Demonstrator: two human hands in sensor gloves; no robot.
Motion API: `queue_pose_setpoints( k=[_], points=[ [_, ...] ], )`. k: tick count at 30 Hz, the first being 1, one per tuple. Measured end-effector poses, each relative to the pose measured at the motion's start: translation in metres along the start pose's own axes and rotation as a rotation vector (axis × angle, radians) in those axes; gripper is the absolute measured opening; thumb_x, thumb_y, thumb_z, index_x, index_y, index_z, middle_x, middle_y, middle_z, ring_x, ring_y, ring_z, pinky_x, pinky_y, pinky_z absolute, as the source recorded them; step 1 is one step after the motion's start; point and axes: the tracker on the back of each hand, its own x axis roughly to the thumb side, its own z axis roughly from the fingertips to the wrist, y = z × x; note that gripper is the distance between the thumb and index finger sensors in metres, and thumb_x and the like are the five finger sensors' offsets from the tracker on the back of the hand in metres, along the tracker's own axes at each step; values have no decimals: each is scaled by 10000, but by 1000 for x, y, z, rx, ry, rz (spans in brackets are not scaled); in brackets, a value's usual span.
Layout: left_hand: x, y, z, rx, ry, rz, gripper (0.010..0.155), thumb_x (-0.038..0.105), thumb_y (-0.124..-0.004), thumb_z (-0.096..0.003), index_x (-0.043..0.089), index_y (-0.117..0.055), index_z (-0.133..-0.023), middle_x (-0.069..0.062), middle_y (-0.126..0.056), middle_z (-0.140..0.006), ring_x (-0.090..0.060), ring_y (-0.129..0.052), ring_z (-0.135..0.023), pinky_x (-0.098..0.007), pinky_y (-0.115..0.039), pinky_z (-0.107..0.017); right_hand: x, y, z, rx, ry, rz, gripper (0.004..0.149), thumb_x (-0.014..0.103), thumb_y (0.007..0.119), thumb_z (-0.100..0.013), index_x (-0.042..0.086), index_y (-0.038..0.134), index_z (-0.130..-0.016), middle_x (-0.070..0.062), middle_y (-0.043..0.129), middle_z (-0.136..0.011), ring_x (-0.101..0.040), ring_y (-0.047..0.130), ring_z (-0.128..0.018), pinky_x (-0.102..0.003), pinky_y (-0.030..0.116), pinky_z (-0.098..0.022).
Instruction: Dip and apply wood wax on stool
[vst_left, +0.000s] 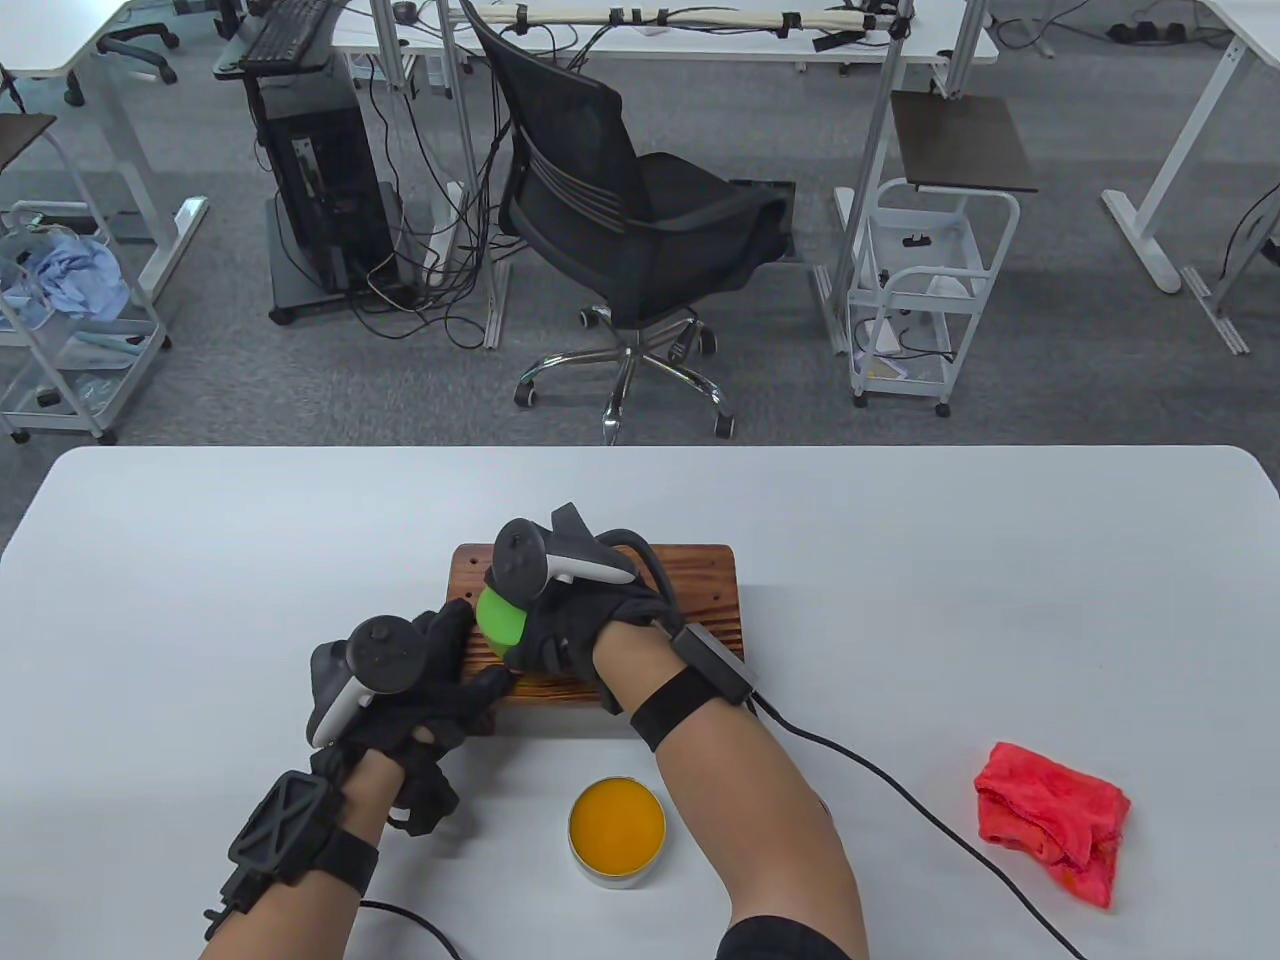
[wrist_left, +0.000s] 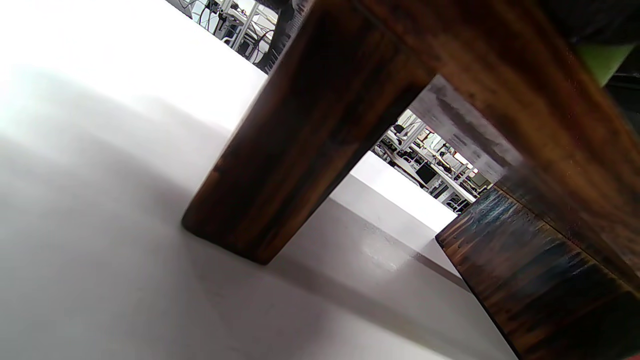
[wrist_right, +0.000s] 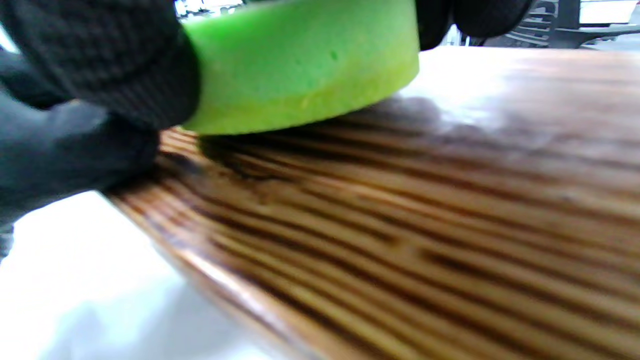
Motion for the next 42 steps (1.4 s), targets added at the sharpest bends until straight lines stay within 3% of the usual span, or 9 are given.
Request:
queue_pose_setpoints(
  k=[11, 15, 27, 34, 42],
  points=[
    [0, 0, 0, 0, 4, 3, 1045, 766, -709, -405, 309, -129, -1144, -223, -203, -1223, -588, -178, -1044, -877, -209, -612, -5, 2, 0, -28, -10, -22, 992, 639, 921, -393, 334, 387, -1172, -165, 351, -1196, -454, 570, -977, -717, 554, -714],
    [0, 2, 0, -9, 10, -3, 1039, 764, -711, -412, 312, -131, -1146, -222, -206, -1224, -591, -171, -1042, -875, -206, -612, -14, -3, 13, -77, 6, -12, 997, 651, 914, -388, 330, 385, -1171, -169, 357, -1193, -451, 579, -973, -713, 565, -709],
    [8, 15, 5, 37, -9, -10, 1035, 732, -758, -407, 250, -233, -1159, -252, -211, -1207, -599, -197, -1026, -868, -207, -610, -56, -9, 102, -129, 83, -9, 1011, 687, 875, -400, 288, 372, -1181, -206, 390, -1177, -460, 612, -950, -712, 595, -689],
    [46, 27, 37, 87, -121, -134, 1046, 719, -792, -399, 248, -249, -1159, -279, -259, -1190, -586, -270, -1014, -855, -253, -630, -59, 13, 151, -114, 80, 11, 1015, 695, 869, -402, 280, 373, -1184, -216, 394, -1174, -462, 620, -942, -709, 602, -686],
    [72, 4, 74, 39, -242, -179, 1067, 717, -815, -388, 230, -263, -1160, -285, -361, -1165, -543, -419, -972, -796, -391, -663, -52, 40, 183, -88, 54, 33, 1013, 698, 865, -403, 273, 380, -1185, -222, 401, -1171, -464, 629, -935, -707, 612, -680]
  ],
)
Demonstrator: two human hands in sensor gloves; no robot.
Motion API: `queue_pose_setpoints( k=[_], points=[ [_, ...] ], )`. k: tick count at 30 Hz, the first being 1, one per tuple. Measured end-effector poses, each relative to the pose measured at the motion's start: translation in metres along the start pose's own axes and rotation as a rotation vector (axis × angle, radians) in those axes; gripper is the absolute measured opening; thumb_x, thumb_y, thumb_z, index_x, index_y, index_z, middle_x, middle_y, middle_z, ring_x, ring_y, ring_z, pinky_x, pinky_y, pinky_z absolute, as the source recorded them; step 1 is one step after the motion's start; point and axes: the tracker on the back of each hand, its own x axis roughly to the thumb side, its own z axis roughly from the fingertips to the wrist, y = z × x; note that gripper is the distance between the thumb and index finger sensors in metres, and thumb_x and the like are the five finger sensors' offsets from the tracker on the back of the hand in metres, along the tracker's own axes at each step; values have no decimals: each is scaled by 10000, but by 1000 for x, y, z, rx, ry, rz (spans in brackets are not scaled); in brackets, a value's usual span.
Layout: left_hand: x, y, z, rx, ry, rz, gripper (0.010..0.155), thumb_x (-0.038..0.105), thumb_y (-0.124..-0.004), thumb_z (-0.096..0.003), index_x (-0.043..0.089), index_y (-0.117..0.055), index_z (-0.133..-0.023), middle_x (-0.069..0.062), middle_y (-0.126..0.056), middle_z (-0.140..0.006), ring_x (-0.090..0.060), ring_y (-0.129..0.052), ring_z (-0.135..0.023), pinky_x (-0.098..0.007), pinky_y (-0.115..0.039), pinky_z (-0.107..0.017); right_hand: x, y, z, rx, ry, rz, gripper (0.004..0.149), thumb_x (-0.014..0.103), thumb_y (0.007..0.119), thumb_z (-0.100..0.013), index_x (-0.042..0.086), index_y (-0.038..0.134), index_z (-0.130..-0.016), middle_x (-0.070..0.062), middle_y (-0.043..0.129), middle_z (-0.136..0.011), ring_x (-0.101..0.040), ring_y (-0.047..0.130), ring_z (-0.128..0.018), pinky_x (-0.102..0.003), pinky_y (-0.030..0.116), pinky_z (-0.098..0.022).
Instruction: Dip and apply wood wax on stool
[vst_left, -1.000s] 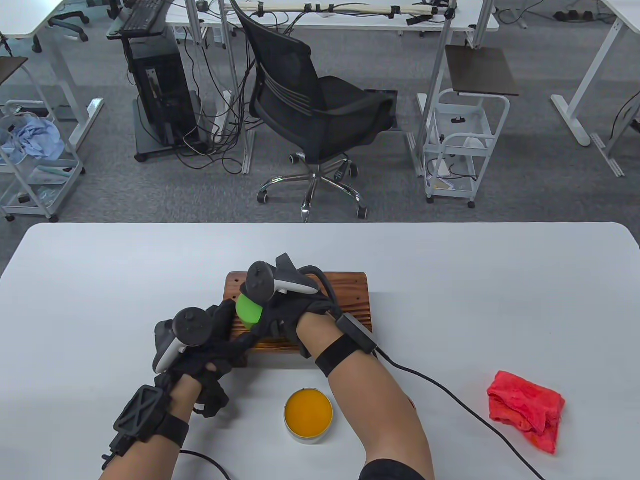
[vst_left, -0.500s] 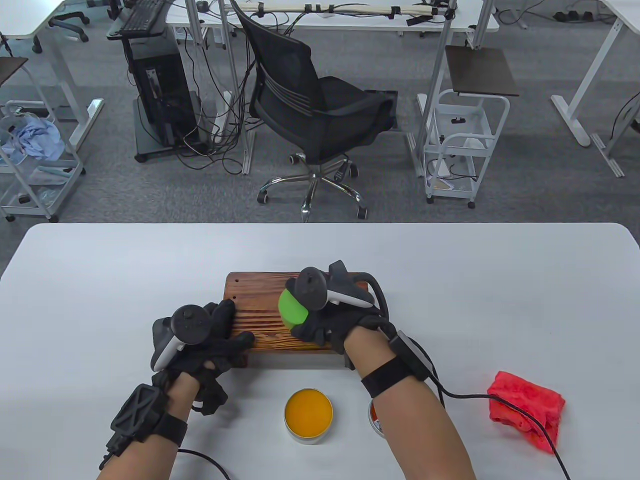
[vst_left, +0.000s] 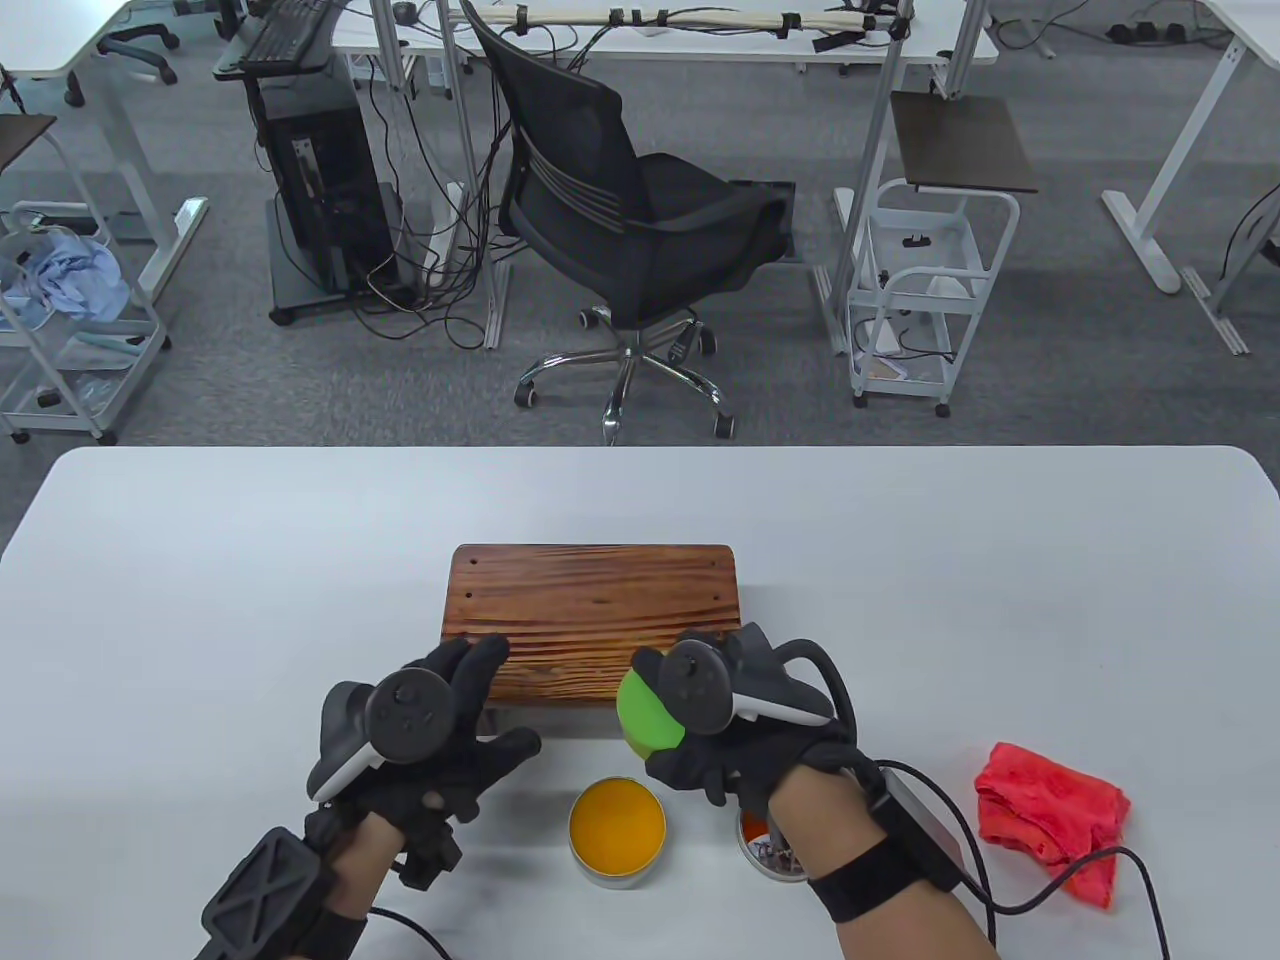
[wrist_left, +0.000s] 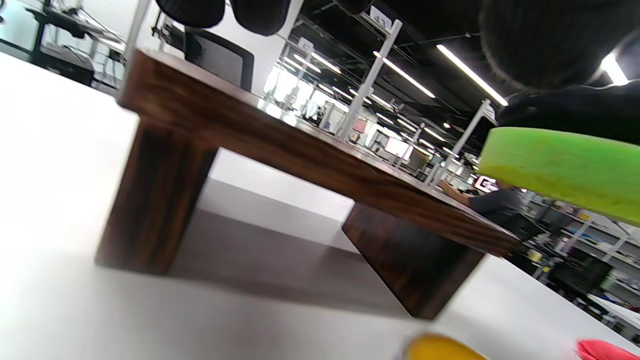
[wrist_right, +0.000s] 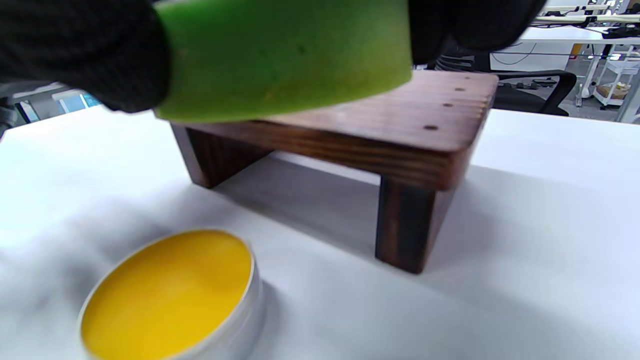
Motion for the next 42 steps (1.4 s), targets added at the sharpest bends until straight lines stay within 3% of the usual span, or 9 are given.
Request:
queue_pose_setpoints(
  k=[7, 10, 23, 32, 42],
  points=[
    [12, -33, 17, -98, -45, -30, 1082, 720, -822, -383, 211, -263, -1158, -281, -377, -1160, -542, -428, -971, -769, -432, -665, 7, 27, 15, 20, -27, -8, 1013, 700, 864, -404, 270, 384, -1185, -224, 405, -1169, -466, 636, -927, -692, 630, -671],
    [11, -48, 21, -92, -83, -30, 1080, 720, -822, -381, 208, -269, -1154, -269, -382, -1159, -538, -426, -979, -758, -448, -669, 10, 37, 17, 41, -30, -2, 1011, 700, 864, -405, 265, 390, -1185, -227, 410, -1167, -467, 638, -924, -687, 637, -668],
    [4, -102, 14, -316, -47, -104, 1070, 708, -845, -391, 225, -253, -1141, -264, -266, -1170, -565, -314, -1007, -766, -414, -673, 27, 70, 7, 146, -58, 79, 985, 692, 866, -411, 273, 409, -1177, -218, 411, -1164, -460, 638, -923, -683, 638, -668],
    [3, -120, 5, -399, -29, -158, 926, 702, -766, -512, 274, -215, -1121, -247, -169, -1176, -570, -183, -1025, -798, -317, -683, 44, 76, 0, 192, -66, 207, 944, 683, 859, -426, 286, 431, -1168, -207, 409, -1159, -455, 626, -926, -681, 632, -671],
    [3, -129, 1, -488, -31, -136, 851, 693, -756, -518, 346, -239, -1100, -229, -49, -1168, -566, -37, -1006, -823, -177, -657, 64, 76, -9, 224, -61, 336, 886, 678, 855, -435, 295, 493, -1146, -200, 432, -1151, -453, 644, -912, -681, 644, -662]
  ],
)
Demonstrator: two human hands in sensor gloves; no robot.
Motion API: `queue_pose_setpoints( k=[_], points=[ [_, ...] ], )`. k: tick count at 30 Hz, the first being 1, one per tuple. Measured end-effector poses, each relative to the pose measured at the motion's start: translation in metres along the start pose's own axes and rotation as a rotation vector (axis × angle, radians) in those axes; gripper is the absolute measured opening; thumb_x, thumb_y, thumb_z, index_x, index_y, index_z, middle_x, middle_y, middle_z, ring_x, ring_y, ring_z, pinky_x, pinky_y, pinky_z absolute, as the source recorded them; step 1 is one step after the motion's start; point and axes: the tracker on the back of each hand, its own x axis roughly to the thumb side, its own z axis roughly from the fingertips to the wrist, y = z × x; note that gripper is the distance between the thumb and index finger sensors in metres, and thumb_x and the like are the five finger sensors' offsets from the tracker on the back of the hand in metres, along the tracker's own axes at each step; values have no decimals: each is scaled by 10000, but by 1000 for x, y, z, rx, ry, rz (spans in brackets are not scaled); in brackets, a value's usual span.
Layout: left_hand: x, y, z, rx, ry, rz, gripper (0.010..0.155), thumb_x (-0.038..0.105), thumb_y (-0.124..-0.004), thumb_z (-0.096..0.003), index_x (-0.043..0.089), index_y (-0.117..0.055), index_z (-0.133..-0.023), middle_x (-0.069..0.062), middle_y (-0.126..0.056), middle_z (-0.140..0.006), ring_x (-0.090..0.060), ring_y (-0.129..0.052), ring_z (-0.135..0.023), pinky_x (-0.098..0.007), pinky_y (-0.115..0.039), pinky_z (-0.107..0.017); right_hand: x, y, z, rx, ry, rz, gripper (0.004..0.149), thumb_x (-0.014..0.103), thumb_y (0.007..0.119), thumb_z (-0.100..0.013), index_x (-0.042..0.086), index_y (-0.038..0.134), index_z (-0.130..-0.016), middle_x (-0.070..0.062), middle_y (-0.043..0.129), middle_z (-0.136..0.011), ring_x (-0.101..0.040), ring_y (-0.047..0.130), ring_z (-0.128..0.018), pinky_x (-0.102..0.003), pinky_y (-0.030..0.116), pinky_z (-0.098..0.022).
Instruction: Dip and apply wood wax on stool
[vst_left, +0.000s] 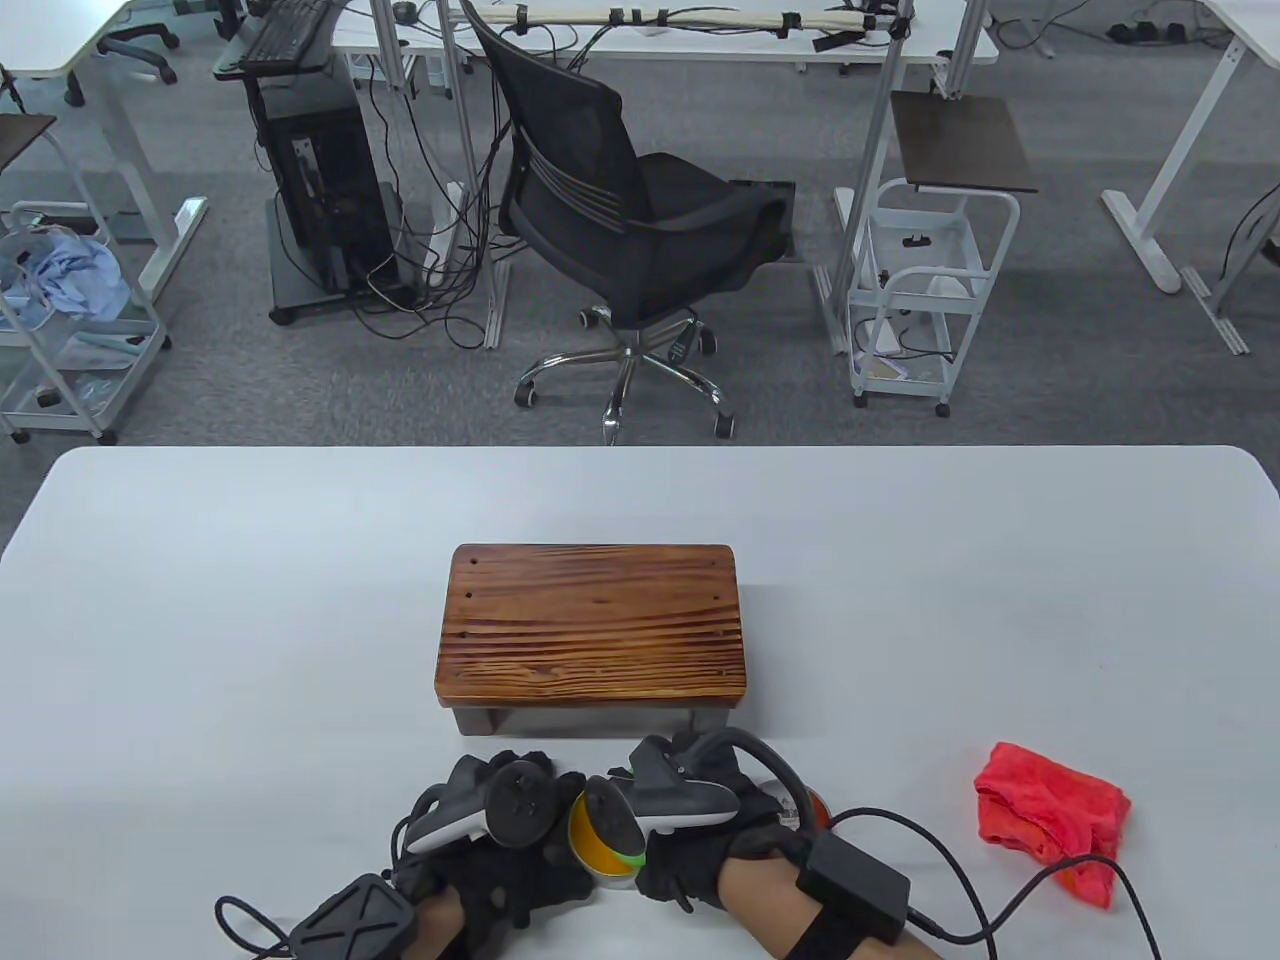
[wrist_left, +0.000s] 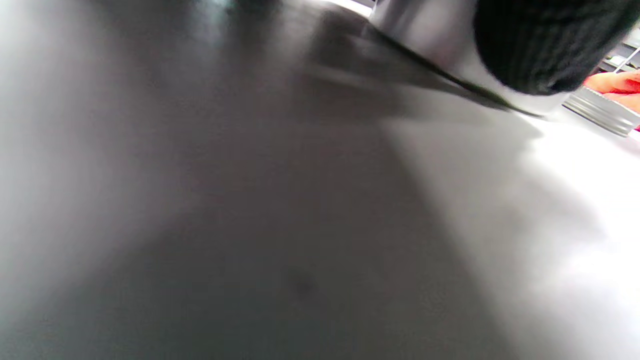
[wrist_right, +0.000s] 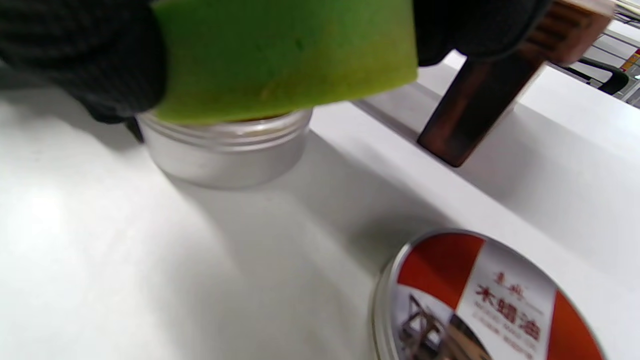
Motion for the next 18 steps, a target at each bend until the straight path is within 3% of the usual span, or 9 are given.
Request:
queue_pose_setpoints(
  k=[18],
  points=[
    [0, 0, 0, -18, -8, 19, 855, 686, -755, -520, 338, -231, -1099, -209, -8, -1164, -554, 9, -999, -824, -132, -644, 7, 1, -3, -30, -3, 10, 846, 667, 846, -457, 296, 497, -1132, -187, 412, -1153, -442, 632, -914, -675, 632, -672]
  ],
)
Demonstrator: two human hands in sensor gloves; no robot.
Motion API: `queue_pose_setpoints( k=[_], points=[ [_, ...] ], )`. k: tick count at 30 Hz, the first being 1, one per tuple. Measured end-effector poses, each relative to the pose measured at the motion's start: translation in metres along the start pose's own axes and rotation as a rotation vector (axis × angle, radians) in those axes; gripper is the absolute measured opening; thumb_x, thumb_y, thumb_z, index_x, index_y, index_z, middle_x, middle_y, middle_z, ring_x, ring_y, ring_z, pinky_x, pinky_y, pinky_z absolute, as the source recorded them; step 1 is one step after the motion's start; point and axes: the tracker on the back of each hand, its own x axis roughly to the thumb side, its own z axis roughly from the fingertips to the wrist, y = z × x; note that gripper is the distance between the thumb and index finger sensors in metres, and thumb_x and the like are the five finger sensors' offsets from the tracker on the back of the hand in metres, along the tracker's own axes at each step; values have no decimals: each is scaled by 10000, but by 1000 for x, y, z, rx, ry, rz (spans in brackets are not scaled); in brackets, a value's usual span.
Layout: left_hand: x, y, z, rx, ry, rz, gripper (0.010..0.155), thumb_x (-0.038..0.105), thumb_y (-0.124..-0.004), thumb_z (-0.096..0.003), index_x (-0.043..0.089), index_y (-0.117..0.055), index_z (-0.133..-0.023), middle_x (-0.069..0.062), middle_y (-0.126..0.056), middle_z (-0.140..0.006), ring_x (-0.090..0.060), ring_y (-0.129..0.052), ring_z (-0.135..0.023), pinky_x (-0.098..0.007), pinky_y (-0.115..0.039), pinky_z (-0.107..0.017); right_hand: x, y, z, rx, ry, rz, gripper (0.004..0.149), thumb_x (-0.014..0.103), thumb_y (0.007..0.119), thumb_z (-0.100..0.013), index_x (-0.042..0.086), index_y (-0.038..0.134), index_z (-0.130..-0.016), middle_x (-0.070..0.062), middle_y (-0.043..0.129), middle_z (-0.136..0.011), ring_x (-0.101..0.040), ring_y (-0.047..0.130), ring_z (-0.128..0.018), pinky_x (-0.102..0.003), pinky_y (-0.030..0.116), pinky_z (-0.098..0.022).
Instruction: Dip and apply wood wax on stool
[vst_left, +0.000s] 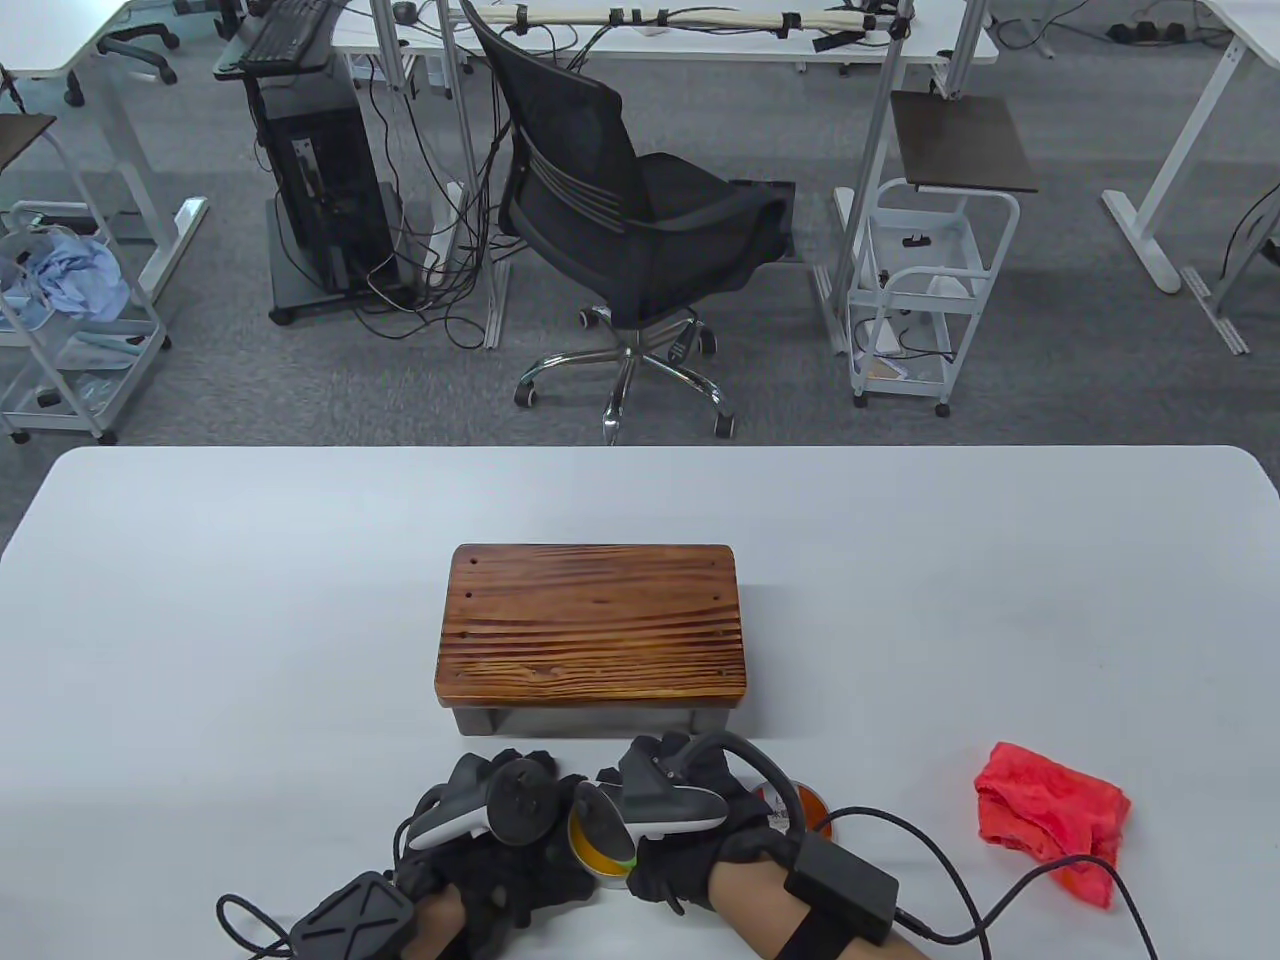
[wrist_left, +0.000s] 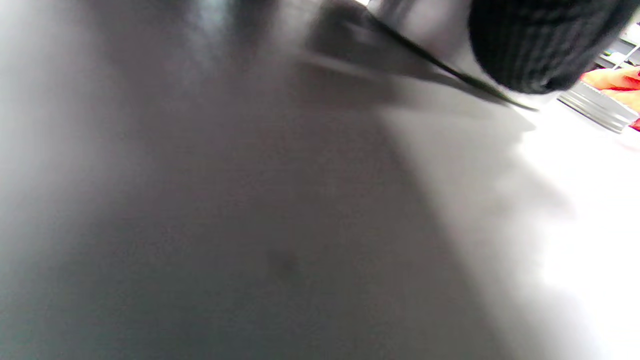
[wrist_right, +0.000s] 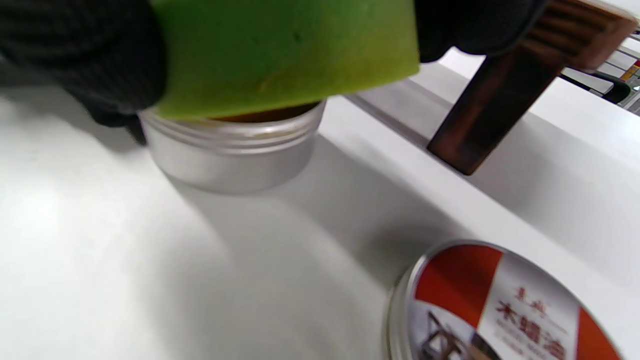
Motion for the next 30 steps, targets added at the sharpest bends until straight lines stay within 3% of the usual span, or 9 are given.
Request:
queue_pose_setpoints(
  k=[18, 30],
  points=[
    [0, 0, -1, -1, 0, 4, 853, 686, -758, -519, 341, -236, -1099, -202, -9, -1166, -548, 11, -1003, -825, -129, -642, 4, 4, -2, -93, -41, -79, 859, 650, 855, -462, 275, 471, -1132, -181, 422, -1145, -414, 640, -915, -658, 640, -676],
    [0, 0, -1, -1, 0, 5, 854, 688, -756, -517, 342, -235, -1099, -202, -5, -1166, -545, 13, -1004, -825, -127, -640, -7, 16, 0, -165, -37, -296, 901, 667, 858, -441, 260, 458, -1139, -186, 445, -1132, -392, 674, -900, -643, 667, -663]
  ],
)
